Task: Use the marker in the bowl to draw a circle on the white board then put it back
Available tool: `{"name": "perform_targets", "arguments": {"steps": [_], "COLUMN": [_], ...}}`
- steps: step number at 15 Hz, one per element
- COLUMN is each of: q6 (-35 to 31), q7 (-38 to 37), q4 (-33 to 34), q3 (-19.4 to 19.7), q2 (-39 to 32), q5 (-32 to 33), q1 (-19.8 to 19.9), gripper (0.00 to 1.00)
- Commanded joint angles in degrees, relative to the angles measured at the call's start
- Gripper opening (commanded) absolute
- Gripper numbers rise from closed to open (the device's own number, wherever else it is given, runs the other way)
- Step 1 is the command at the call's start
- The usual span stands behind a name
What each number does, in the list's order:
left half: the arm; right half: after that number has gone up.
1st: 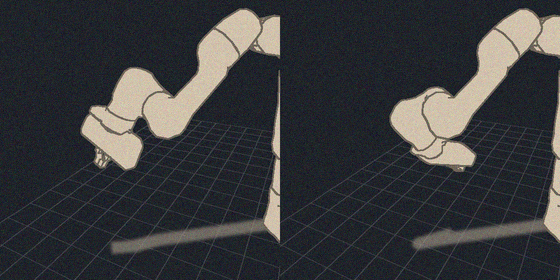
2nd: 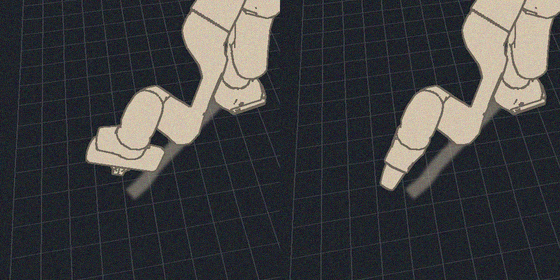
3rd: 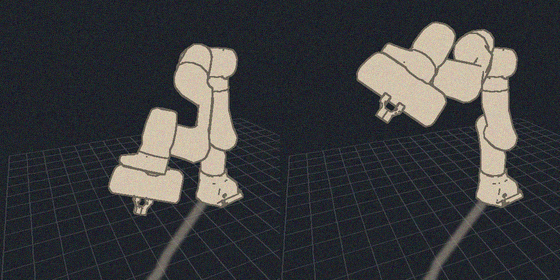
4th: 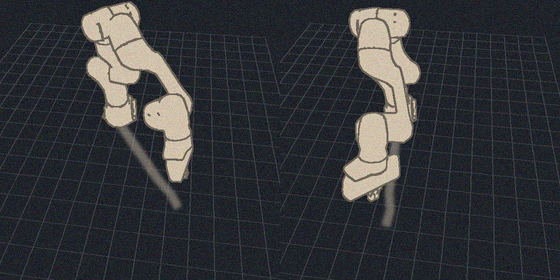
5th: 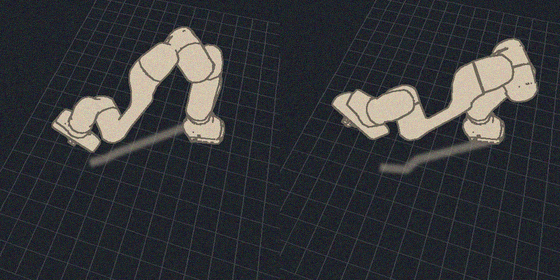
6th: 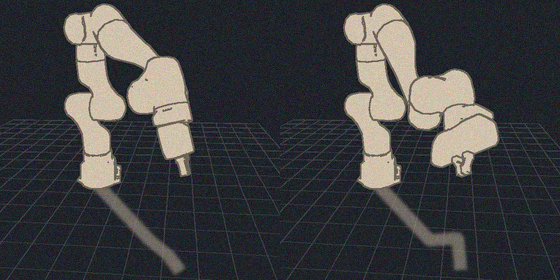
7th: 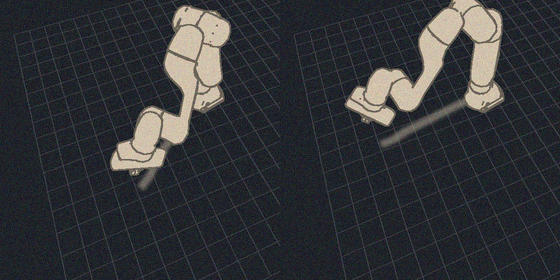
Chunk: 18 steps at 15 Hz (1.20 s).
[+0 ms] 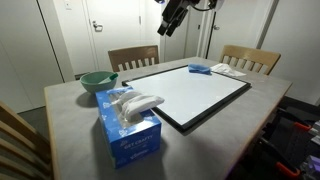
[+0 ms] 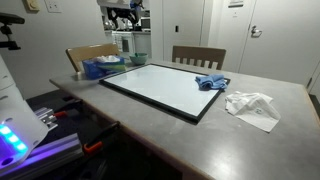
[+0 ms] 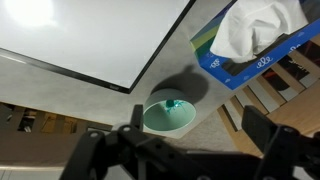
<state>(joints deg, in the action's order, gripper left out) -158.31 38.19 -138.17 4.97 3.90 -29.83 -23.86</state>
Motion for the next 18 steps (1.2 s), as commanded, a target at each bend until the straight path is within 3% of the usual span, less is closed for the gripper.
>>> {"name": "perform_targets", "arguments": {"steps": [1,9,10,12,13,15,18], "q6": [-0.63,-2.33,-3.71,-4.85,-4.69,-4.93,-6.71], "q7": [6.77,6.95,3.16,-2.02,-2.98,-6.1,-6.52], "q4": [8.18,23.91,25.62,28.66,24.2,25.26,23.12], "q3": [0.34,-2.64,-10.46,-12.77,-15.17,-17.57,-18.01], "q2": [-9.76,-27.21,-29.1,-32.37,-28.61,-30.26,-28.4], "q5": [-5.3,-7.96,-2.49,2.75,5.01,8.81,9.16], "q1": [-0.36,0.32,7.45,9.13,11.4,13.5,13.83], "gripper": [1.0,1.0,1.0,1.0,1.0,1.0,1.0]}}
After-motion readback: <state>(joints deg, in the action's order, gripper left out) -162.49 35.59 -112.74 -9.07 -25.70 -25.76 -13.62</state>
